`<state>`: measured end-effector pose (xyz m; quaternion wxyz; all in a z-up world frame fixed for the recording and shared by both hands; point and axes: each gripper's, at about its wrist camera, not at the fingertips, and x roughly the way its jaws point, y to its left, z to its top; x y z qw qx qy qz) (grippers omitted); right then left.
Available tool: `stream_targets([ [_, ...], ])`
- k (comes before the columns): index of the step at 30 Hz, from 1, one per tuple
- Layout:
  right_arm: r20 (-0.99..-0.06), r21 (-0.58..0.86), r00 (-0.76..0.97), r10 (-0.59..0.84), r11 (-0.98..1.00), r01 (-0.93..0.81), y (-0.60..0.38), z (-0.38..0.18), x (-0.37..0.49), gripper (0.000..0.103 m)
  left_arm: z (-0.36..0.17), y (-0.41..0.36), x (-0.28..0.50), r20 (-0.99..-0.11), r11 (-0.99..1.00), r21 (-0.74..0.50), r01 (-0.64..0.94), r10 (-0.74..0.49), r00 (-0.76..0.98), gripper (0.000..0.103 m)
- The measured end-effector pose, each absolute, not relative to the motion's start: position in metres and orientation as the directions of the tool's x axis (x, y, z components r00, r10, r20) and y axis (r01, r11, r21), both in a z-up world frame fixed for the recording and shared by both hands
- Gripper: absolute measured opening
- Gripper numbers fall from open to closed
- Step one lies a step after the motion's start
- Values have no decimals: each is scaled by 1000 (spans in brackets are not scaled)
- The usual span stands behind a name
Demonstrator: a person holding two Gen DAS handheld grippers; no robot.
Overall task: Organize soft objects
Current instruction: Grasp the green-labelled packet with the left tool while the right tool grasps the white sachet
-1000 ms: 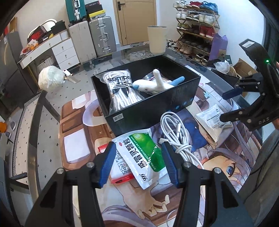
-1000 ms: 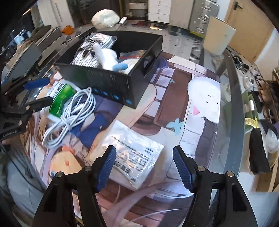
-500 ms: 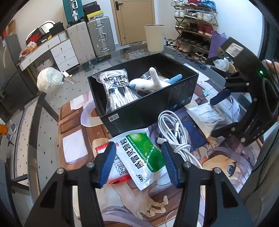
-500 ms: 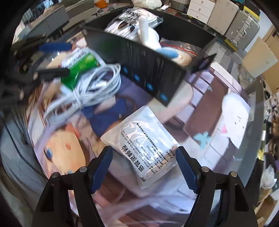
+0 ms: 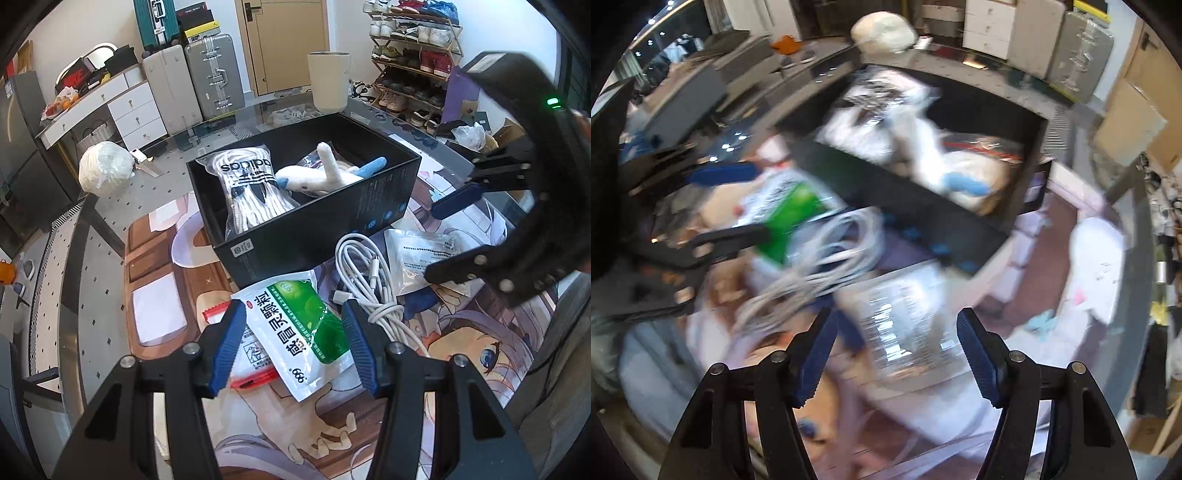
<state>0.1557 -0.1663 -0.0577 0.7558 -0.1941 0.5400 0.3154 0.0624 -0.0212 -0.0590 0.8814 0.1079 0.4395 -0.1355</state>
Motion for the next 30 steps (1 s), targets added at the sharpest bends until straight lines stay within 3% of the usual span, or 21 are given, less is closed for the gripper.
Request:
stream_targets([
  [8,-958,68,148,247,693,-718,-166,-77,159,74,-60,-22,64,-806,940,77,332,-137,576,54],
  [13,-926,247,20,376,646,-723,-162,-63,135,74,-61,-22,65,-809,941,76,328,-134,573,54],
  [16,-936,149,122,330,685,-713,-161,-54,133,74,-64,-24,69,-817,941,88,327,-119,564,54],
  [22,-957,58,153,248,678,-733,-145,-65,118,73,-70,-19,72,-830,946,108,306,-84,551,53],
  [24,-957,45,164,237,686,-726,-148,-65,118,59,-71,-16,72,-835,945,106,309,-85,544,38],
  [28,-957,29,183,227,700,-714,-163,-62,126,50,-75,-20,71,-844,936,128,327,-70,531,31],
  [30,-956,23,191,224,703,-711,-169,-58,125,41,-74,-23,70,-844,932,125,340,-80,530,21],
])
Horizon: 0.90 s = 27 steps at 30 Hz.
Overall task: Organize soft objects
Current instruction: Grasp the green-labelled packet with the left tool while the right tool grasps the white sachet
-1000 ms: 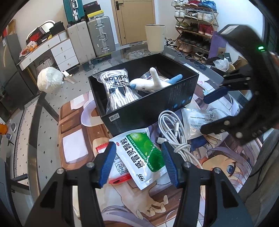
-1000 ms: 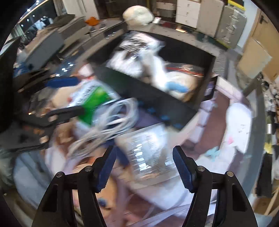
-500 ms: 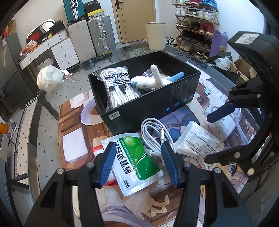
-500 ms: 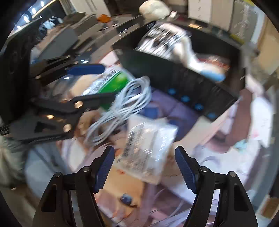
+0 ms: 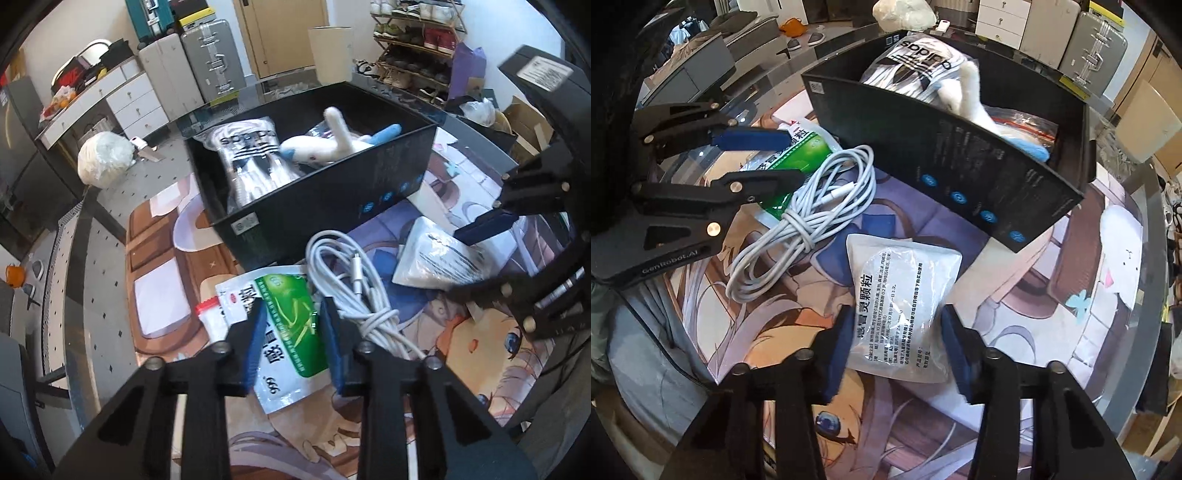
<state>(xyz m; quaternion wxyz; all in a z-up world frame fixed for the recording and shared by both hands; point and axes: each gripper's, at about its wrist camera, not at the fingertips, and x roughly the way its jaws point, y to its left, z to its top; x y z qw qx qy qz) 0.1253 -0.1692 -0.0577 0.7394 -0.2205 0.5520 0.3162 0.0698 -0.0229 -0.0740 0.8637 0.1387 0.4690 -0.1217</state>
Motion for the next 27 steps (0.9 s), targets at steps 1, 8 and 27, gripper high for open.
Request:
stream_targets([
  [1,-955,18,196,222,704,-710,-171,-56,126,39,-74,-25,69,-844,929,121,349,-89,530,19],
  [8,-956,-4,216,201,724,-690,-178,-50,136,36,-67,-41,58,-841,886,61,460,-202,501,6],
  [27,-954,-19,238,184,753,-658,-180,-78,145,36,-60,-3,69,-821,936,157,314,-53,568,48],
])
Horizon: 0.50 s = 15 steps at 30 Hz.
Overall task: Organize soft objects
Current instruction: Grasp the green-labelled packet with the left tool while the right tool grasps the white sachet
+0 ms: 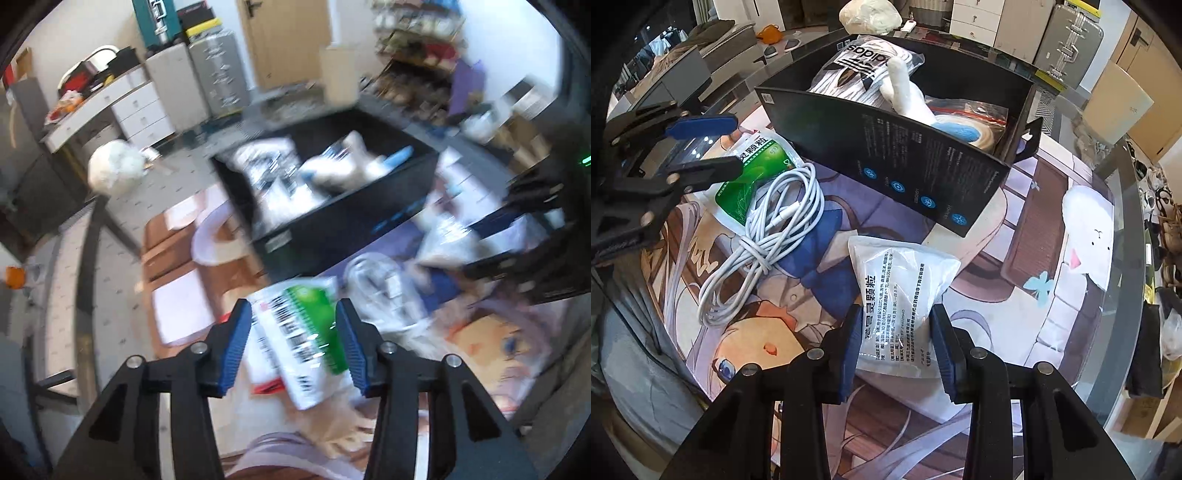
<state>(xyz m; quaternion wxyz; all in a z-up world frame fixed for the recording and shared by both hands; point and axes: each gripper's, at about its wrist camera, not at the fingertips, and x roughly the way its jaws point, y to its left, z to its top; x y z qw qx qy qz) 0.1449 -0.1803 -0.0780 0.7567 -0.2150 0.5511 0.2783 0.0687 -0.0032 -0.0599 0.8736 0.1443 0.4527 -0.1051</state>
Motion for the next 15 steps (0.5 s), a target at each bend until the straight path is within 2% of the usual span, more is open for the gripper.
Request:
stream_targets([
  [3,-953,-21,239,184,751,-660,-179,-78,144,36,-68,-13,66,-814,911,250,327,16,580,48],
  [8,-954,-27,242,180,749,-662,-170,-80,140,38,-69,-21,65,-803,904,290,313,52,594,51],
  [10,-954,-30,243,177,748,-663,-166,-80,138,38,-67,-22,65,-807,909,265,322,26,590,51],
  [12,-954,-30,243,177,747,-664,-165,-81,139,38,-60,-15,61,-818,924,174,341,-57,572,53],
  [13,-954,-29,242,178,747,-664,-165,-81,139,38,-57,-12,62,-820,929,131,346,-95,565,55],
  [15,-954,-25,240,181,748,-664,-165,-81,139,38,-55,-9,62,-818,935,93,341,-124,561,73],
])
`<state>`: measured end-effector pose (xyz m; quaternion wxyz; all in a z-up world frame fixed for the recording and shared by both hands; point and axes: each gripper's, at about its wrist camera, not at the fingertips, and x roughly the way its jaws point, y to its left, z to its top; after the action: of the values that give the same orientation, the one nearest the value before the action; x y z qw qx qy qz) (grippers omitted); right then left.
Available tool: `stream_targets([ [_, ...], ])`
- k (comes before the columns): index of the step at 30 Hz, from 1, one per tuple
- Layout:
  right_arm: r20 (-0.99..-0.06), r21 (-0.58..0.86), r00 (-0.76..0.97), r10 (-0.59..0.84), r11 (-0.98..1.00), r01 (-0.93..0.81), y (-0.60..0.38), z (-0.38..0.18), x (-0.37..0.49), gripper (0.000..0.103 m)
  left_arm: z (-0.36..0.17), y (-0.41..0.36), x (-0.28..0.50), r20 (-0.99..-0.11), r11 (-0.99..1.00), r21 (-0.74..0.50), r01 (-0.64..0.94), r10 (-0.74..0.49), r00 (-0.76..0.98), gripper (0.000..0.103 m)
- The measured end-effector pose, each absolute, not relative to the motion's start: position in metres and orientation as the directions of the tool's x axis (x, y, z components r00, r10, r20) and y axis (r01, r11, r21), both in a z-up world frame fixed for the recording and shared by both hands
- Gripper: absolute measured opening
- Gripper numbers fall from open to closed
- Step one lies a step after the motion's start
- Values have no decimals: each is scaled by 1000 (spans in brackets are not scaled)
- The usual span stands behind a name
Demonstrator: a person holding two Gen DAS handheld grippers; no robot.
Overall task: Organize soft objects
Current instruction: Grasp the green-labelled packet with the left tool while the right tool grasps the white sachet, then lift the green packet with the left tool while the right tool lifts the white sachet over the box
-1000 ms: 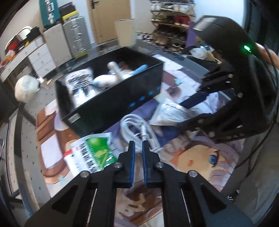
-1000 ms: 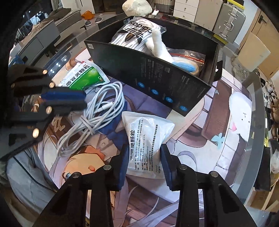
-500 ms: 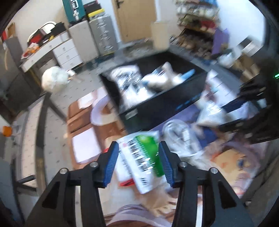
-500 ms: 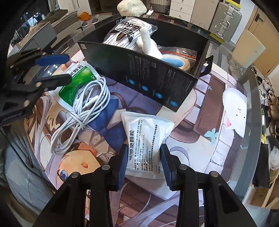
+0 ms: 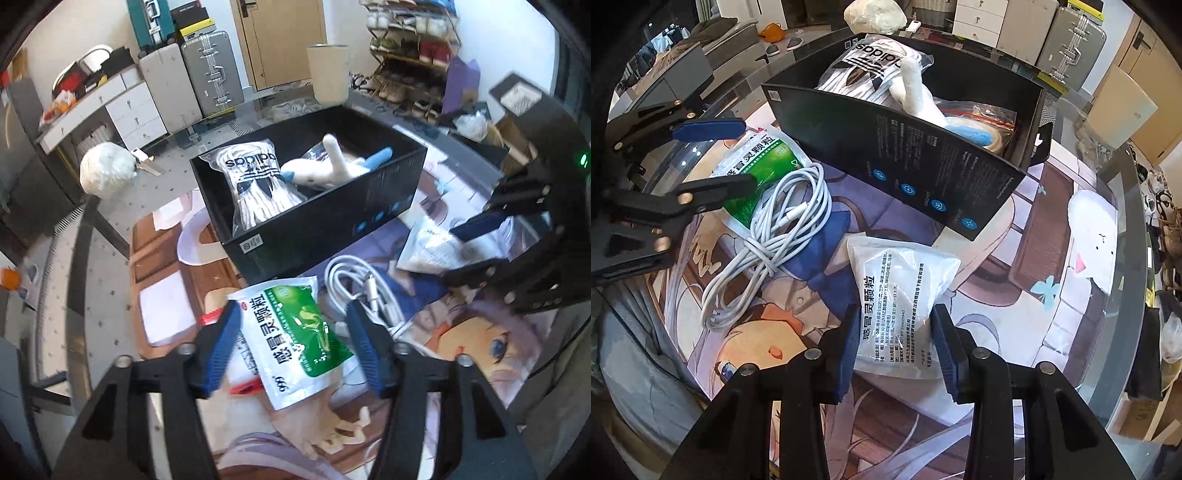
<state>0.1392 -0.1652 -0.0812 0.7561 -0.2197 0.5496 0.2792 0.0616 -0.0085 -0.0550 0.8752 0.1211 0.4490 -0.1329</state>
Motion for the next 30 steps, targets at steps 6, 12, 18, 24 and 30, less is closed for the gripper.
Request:
stream_targets([
  [6,-954,-26,240,180,746,-665,-165,-82,141,39,-69,-15,66,-837,941,126,315,-70,543,80],
  [12,-953,-30,244,180,746,-665,-164,-82,139,40,-73,-5,73,-854,955,112,274,-49,519,78],
  [18,-953,-22,239,185,745,-667,-164,-83,139,40,-76,-9,71,-860,946,115,302,-58,507,62],
  [24,-953,-31,244,180,743,-669,-161,-83,137,47,-82,-33,65,-857,914,195,355,-18,515,62],
  [30,-953,-13,233,194,742,-670,-157,-84,137,39,-68,-18,67,-854,933,110,343,-87,512,21],
])
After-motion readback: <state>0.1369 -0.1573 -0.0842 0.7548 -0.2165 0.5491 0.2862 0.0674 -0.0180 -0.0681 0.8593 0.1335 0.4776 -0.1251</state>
